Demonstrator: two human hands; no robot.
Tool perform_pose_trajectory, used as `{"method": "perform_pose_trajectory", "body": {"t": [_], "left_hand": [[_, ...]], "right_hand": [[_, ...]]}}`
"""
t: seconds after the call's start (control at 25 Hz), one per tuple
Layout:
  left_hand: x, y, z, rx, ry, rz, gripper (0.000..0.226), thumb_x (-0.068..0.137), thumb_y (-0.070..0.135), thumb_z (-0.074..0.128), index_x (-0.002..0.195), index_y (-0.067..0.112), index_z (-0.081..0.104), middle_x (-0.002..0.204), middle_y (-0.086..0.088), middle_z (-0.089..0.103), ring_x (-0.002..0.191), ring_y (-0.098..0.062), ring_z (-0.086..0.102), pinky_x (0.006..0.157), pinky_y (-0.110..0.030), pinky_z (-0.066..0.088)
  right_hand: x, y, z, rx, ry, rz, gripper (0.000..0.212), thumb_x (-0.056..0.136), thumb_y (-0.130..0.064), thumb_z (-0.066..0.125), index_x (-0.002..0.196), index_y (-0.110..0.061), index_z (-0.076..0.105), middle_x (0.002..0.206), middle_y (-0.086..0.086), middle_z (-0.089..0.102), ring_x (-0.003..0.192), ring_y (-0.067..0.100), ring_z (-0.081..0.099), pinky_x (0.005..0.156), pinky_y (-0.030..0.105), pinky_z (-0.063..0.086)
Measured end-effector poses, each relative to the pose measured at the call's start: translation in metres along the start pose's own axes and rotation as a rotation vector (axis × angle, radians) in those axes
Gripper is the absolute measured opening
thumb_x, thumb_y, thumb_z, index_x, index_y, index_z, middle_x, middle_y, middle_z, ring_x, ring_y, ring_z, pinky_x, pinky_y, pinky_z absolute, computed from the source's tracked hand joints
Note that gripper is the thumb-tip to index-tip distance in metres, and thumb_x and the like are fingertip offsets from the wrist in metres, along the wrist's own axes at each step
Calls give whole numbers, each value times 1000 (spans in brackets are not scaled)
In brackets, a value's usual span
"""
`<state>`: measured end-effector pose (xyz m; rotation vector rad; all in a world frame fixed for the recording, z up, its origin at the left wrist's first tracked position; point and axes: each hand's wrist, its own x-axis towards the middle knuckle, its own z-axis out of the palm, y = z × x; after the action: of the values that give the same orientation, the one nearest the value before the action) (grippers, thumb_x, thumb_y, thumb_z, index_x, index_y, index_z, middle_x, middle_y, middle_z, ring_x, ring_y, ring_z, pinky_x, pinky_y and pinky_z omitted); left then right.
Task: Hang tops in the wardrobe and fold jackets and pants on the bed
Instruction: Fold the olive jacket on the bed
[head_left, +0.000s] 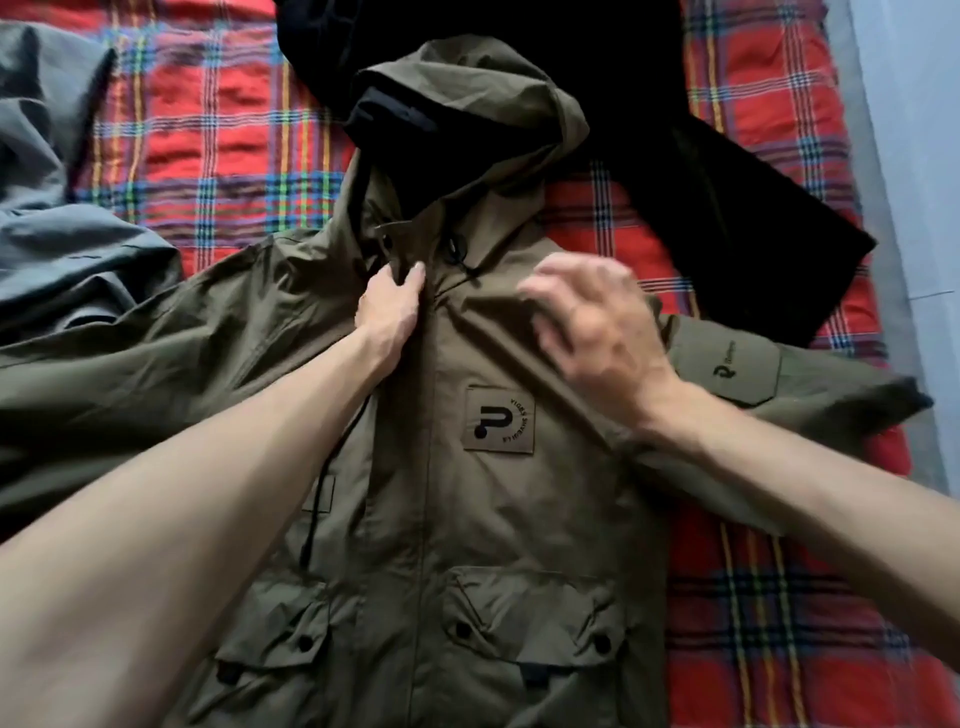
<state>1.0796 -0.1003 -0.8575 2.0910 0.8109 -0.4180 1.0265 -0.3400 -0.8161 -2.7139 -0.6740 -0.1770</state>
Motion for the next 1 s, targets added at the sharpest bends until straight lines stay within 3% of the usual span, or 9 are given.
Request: {"method": "perform_pose_trajectory", "body": {"t": [0.04, 0.12, 0.2, 0.44, 0.56, 0.72, 0.8, 0.92, 1.0], "left_hand": [[-2, 0, -2, 5, -10, 29, 42, 97, 43, 52, 127, 15, 60, 127, -10, 64, 119, -30, 56, 98, -33, 44], [-3, -4, -8, -43, -21, 50, 34, 94, 41, 58, 118, 18, 64, 114, -8, 69, 106, -30, 63, 85, -33, 51], [-10, -14, -15, -89, -46, 58, 31, 89, 37, 64, 111, 15, 61, 101, -4, 69, 89, -26, 64, 69, -28, 52], [-148, -110, -58, 187, 153, 493, 44, 86, 14, 68, 125, 9, 49, 119, -6, 51, 107, -16, 52, 99, -24, 39], [-223, -194, -75, 335, -82, 335, 31, 88, 23, 69, 113, 14, 54, 108, -3, 59, 102, -24, 59, 86, -25, 41], [-254, -259, -81, 542, -339, 132, 30, 87, 38, 70, 100, 13, 59, 95, -7, 70, 92, -27, 64, 78, -34, 47], [-254, -275, -88, 555, -451, 67, 34, 86, 43, 71, 81, 11, 58, 78, -5, 71, 79, -24, 68, 75, -37, 54], [-274, -289, -98, 332, -604, -136, 24, 89, 30, 70, 75, 14, 58, 76, -5, 68, 73, -20, 68, 68, -29, 51], [-289, -299, -101, 260, -633, -153, 17, 91, 24, 67, 79, 15, 60, 84, -6, 67, 74, -18, 66, 65, -24, 46]], "right_hand": [[-18, -9, 13, -62, -158, -139, 45, 94, -38, 48, 134, -20, 54, 139, 8, 51, 130, 26, 45, 114, 38, 26], [-46, -2, 36, -156, -423, -34, 59, 95, -52, 40, 148, -27, 39, 155, 6, 37, 144, 29, 32, 118, 40, 17], [-56, -6, 44, -144, -428, 152, 58, 95, -48, 47, 148, -26, 40, 157, 7, 34, 145, 30, 29, 117, 45, 20], [-132, -108, 35, 102, -264, 240, 48, 90, -28, 58, 137, -16, 53, 151, 9, 42, 141, 26, 37, 118, 44, 23], [-207, -132, 18, 154, -147, 486, 46, 86, -20, 61, 131, -13, 58, 144, 11, 47, 134, 27, 42, 114, 45, 29], [-307, -164, -11, 325, 81, 1162, 44, 88, -15, 69, 128, -7, 53, 126, 16, 50, 115, 30, 51, 99, 36, 38], [-356, -187, -10, 544, 39, 1482, 41, 90, -19, 68, 127, -9, 53, 118, 15, 58, 106, 31, 57, 88, 34, 42], [-406, -216, -8, 657, -234, 1591, 32, 91, -33, 67, 117, -15, 62, 112, 10, 68, 103, 29, 61, 84, 36, 45], [-420, -226, -8, 834, -235, 1700, 26, 92, -30, 67, 112, -15, 66, 110, 9, 69, 93, 23, 64, 78, 33, 48]]}}
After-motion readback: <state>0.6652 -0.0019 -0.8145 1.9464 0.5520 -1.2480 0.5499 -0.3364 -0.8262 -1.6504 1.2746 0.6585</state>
